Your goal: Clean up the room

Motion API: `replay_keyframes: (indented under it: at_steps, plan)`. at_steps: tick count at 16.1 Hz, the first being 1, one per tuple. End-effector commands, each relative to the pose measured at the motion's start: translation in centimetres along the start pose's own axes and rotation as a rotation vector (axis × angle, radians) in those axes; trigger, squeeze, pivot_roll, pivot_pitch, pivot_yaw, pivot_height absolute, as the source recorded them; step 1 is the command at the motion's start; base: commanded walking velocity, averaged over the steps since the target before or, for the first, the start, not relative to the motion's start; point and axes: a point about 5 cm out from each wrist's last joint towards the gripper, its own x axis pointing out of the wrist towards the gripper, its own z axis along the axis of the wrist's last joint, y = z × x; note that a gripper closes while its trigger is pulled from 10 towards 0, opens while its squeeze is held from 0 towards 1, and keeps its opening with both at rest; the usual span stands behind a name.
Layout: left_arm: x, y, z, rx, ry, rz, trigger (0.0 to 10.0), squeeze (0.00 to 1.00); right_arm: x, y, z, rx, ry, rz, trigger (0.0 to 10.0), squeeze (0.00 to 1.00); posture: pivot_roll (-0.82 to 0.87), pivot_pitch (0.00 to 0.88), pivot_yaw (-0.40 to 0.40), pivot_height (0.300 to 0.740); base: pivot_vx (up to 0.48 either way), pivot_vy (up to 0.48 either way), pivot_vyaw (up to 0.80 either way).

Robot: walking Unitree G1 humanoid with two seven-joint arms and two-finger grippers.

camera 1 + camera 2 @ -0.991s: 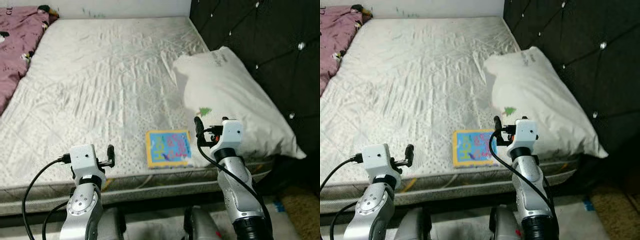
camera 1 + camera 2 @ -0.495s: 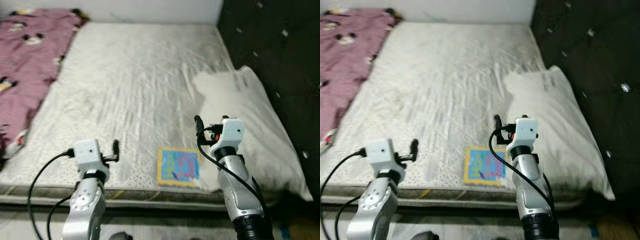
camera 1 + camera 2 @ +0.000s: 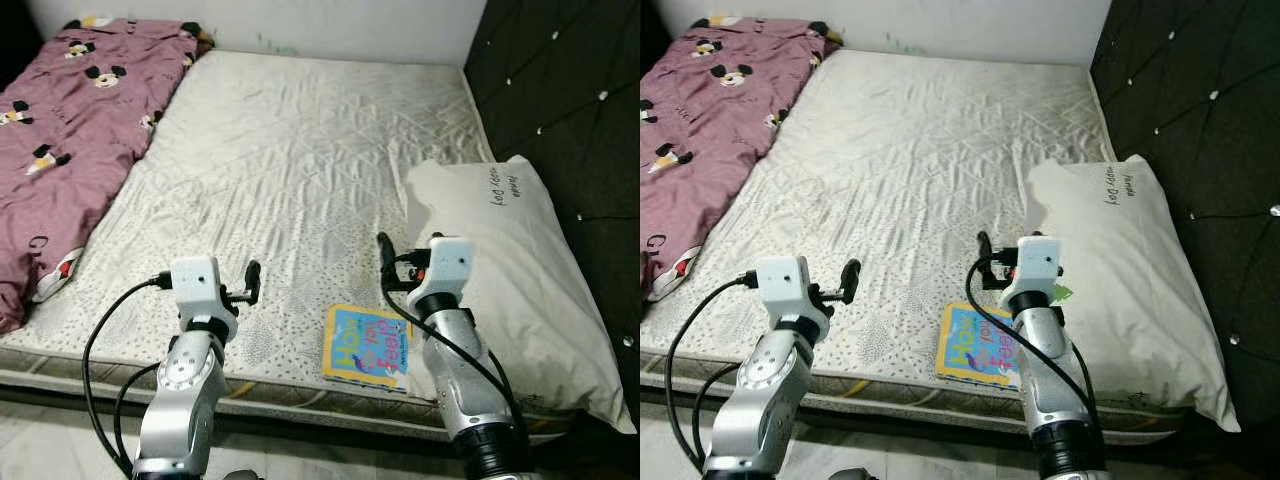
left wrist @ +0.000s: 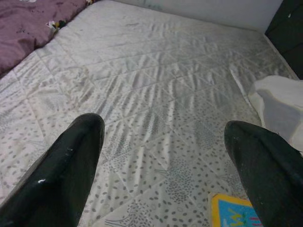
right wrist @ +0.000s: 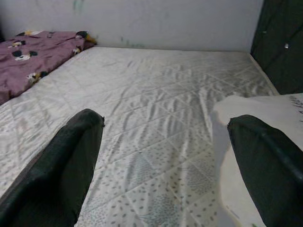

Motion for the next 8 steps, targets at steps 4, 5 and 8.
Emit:
replay_keyframes:
  at_steps: [4, 5, 8]
  plan:
    - [0.06, -0.23, -0.47, -0.029, 0.006, -0.003, 10.0, 0.00, -0.49, -0.72, -0.68, -0.004, 0.030, -0.008, 10.0, 0.00, 0.00, 0.101, -0.006, 0.740, 0.000, 0.167, -0.40]
    - [-0.02, -0.40, -0.45, -0.037, 0.002, -0.010, 10.0, 0.00, -0.47, -0.61, -0.65, -0.004, 0.028, -0.003, 10.0, 0.00, 0.00, 0.106, -0.008, 0.740, 0.000, 0.375, -0.41]
    - [0.02, -0.33, -0.28, -0.037, -0.018, -0.007, 10.0, 0.00, -0.48, -0.15, -0.96, -0.017, 0.042, 0.017, 10.0, 0.00, 0.00, 0.108, -0.009, 0.740, 0.000, 0.474, 0.00]
